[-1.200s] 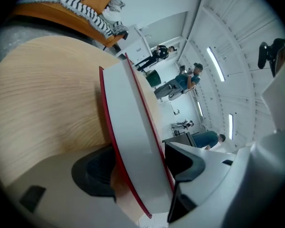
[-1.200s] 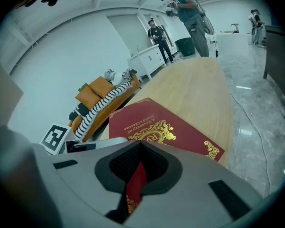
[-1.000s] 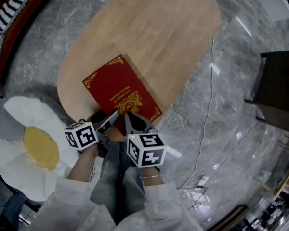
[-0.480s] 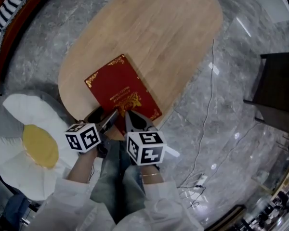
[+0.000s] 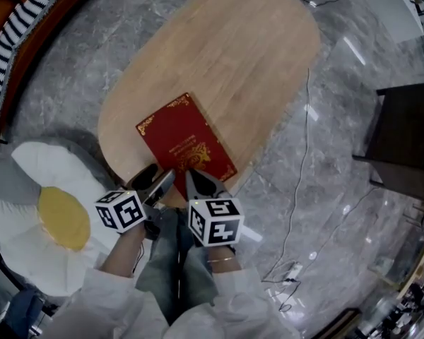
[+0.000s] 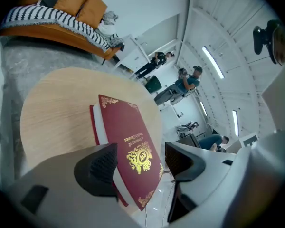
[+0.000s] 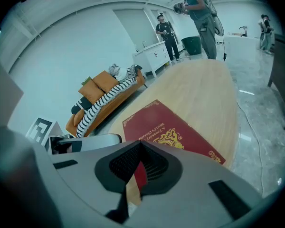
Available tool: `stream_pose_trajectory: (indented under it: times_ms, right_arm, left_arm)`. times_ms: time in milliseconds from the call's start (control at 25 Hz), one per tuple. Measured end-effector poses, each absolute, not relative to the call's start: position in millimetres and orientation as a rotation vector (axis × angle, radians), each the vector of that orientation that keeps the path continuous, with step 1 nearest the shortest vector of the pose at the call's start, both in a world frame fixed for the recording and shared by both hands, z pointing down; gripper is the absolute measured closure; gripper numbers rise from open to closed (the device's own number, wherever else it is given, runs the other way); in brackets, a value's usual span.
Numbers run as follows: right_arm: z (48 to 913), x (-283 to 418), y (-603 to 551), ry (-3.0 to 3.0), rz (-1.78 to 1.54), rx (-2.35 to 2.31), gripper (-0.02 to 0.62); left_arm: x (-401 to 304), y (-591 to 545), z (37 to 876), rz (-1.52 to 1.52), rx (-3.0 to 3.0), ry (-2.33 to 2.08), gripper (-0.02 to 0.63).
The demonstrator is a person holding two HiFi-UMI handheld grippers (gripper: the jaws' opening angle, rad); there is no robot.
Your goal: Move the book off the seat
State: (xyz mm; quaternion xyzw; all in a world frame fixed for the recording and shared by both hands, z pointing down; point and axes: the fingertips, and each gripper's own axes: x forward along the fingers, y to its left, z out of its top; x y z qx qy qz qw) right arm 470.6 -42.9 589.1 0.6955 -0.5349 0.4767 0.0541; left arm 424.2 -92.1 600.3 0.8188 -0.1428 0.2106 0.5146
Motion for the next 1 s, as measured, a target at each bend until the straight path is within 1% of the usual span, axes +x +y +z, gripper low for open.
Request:
stream_pose_trajectory:
  times_ms: [240,360,520,760,800,880,920,1000]
  right_arm:
    - [538,477,-44,-1.644,1.367,2.123,0.584]
    - [507,489,-47,-1.639,1.339,2.160,0.584]
    - [456,502,-54,-1.667,1.278,2.232,0.584]
    - [378,501,-54,-1.740,1.165,2.305,0.584]
    - [366,501,-53,-1.751,1.145,2.315,0.584]
    - [342,501,-53,-1.776,1.097,2.329,0.584]
    - [331,500,-52,-1.791,1.070,2.331,0.584]
    - [309,497,-51,-1.819,1.020,2.328,0.584]
  left_arm:
    - [427,-93,536,0.483,2.039,-0.330,0.291]
    - [435,-94,499,0.493,2.087,-0.321,0.316]
    - [446,-98,444,0.413,2.131,-0.307,0.367]
    - [446,-99,368,0.301,2.168,-0.276,0.443]
    - [445,-98,355,0.291,2.183,-0.273,0.466]
    - [445,-96,330,0.285,2.231,-0.267,0.546]
    - [445,-94,318,0.287,2.262,-0.263,0.566]
    - [444,-91,296,0.292,2.317,-0.253,0.586]
